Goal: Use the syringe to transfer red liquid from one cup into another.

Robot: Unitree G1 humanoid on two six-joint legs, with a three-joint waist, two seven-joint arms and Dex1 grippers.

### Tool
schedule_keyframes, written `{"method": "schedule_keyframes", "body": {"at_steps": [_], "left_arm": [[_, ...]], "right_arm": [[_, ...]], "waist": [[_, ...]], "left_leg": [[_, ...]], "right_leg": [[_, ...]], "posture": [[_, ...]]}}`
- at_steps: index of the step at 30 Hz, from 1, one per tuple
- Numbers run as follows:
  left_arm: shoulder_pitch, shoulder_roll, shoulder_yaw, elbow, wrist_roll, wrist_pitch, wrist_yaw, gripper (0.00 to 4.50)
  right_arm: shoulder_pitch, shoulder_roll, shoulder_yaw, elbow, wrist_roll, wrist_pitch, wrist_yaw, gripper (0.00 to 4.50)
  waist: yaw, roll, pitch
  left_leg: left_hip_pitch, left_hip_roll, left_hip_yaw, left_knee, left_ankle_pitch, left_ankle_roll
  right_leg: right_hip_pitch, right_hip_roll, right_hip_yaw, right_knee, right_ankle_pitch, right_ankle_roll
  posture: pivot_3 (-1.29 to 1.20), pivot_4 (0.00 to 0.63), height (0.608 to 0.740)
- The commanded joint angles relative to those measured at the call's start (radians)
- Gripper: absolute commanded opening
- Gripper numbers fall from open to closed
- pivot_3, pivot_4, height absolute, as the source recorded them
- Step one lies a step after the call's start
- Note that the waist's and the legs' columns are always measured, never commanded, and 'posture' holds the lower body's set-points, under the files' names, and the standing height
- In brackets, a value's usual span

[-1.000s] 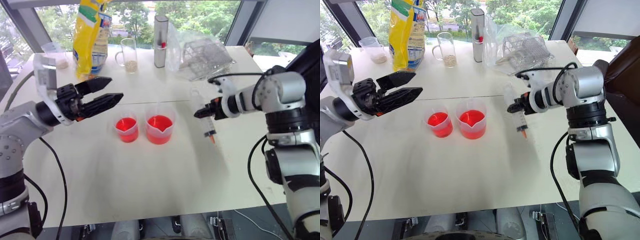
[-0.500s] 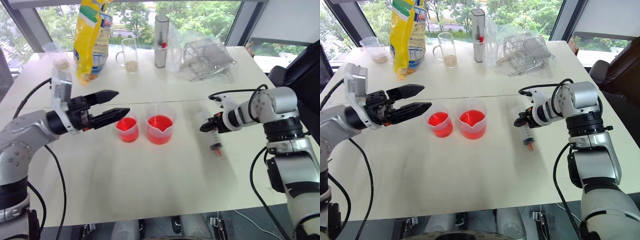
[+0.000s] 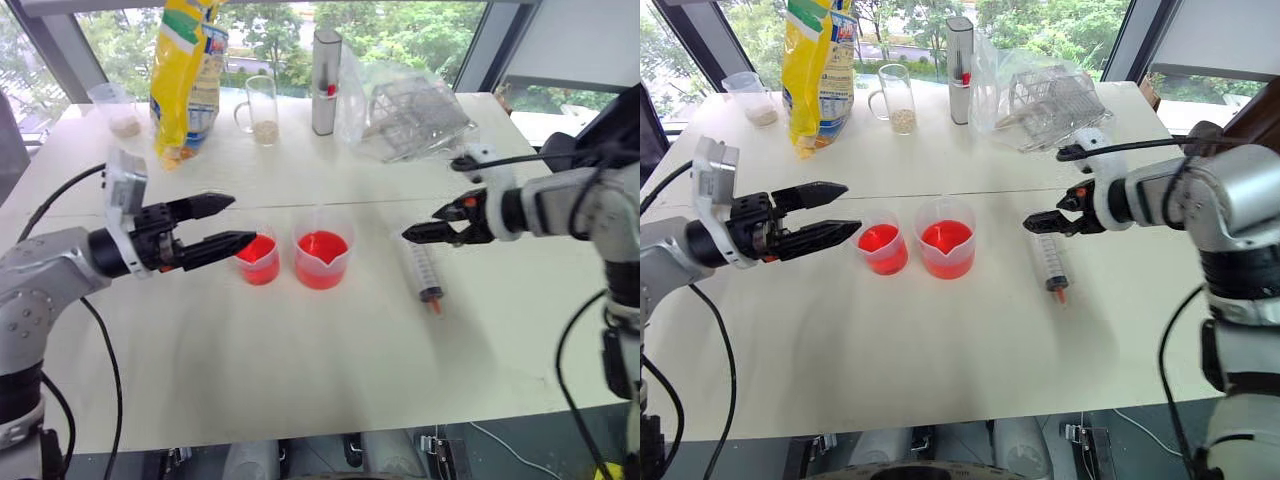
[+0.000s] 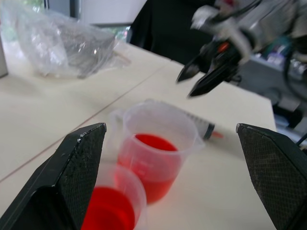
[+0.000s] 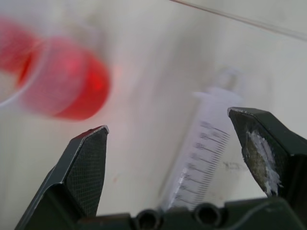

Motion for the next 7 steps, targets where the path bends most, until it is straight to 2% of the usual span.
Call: {"method": "schedule_keyframes", "body": {"at_steps": [1, 4, 7], "left_arm": [[0.020, 0.029, 0.052, -0.037, -0.008, -0.012, -0.016, 4.50], [0.041, 0.043, 0.068, -0.048, -0.014, -0.006, -0.018, 4.50], [0.054, 0.048, 0.078, -0.056, -0.019, -0.004, -0.016, 4.50]], "right_arm": [[0.104, -0.122, -0.049, -0.124, -0.038, -0.235, 0.184, 4.36], [0.236, -0.207, -0.129, -0.159, -0.069, -0.398, 0.293, 4.36], [0.309, -0.215, -0.201, -0.192, -0.039, -0.438, 0.333, 4.36]], "waist": [[0.004, 0.000, 0.000], [0.015, 0.000, 0.000], [0.018, 0.000, 0.000]], "left_leg": [[0.000, 0.000, 0.000, 0.000, 0.000, 0.000], [0.000, 0.000, 0.001, 0.000, -0.001, 0.001], [0.000, 0.000, 0.001, 0.000, -0.001, 0.001]], "right_leg": [[0.000, 0.000, 0.000, -0.001, 0.000, 0.000], [0.002, 0.000, 0.000, -0.004, 0.000, -0.001], [0.003, -0.001, 0.001, -0.005, -0.001, -0.002]], "posture": [[0.00, 0.150, 0.740], [0.00, 0.150, 0.740], [0.00, 0.150, 0.740]]}}
